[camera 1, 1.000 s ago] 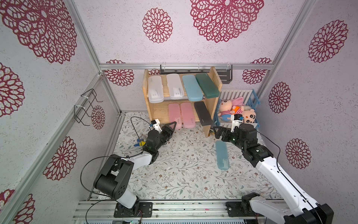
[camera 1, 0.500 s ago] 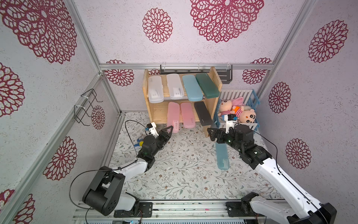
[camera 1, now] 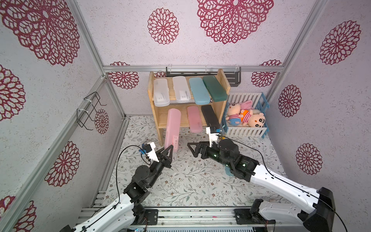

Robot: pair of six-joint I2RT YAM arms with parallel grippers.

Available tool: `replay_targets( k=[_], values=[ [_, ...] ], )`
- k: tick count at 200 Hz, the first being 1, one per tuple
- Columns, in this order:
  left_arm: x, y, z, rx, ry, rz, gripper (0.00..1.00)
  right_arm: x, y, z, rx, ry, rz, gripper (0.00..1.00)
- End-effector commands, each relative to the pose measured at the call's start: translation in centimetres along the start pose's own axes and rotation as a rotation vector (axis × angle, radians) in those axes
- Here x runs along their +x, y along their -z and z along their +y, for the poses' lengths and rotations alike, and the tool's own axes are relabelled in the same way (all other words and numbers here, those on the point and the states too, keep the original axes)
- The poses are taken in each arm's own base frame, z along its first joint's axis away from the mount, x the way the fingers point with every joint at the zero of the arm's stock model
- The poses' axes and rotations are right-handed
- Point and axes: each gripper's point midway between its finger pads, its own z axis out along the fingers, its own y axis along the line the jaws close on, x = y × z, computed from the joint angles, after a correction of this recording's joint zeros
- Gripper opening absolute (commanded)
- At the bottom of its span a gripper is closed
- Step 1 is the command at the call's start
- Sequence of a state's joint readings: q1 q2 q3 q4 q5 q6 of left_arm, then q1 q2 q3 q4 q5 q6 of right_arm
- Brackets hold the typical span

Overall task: Remove the pencil cases from the shelf
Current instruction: Pick up the pencil case from the shelf.

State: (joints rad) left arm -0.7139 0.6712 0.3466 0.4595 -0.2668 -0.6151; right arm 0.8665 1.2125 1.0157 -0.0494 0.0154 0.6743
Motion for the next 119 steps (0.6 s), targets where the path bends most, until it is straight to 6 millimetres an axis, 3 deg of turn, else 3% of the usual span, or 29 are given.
replay_targets(
  k=[1, 56, 119],
  values=[
    [0.7, 0.7, 1.5, -0.075, -0.102, 0.02, 0.0, -3.0, -1.2, 3.6, -0.078, -0.03, -0.089, 0.99],
    [0.6, 1.2, 1.0, -0.053, -0.096, 0.015, 0.0, -2.0, -6.5, 6.4, -0.129, -0.015, -0.025, 0.99],
    [-0.1, 2.1, 1.0, -0.049, -0.098, -0.006, 0.0, -1.0, -10.1, 7.7, -0.168, -0.019, 0.023, 0.99]
  ],
)
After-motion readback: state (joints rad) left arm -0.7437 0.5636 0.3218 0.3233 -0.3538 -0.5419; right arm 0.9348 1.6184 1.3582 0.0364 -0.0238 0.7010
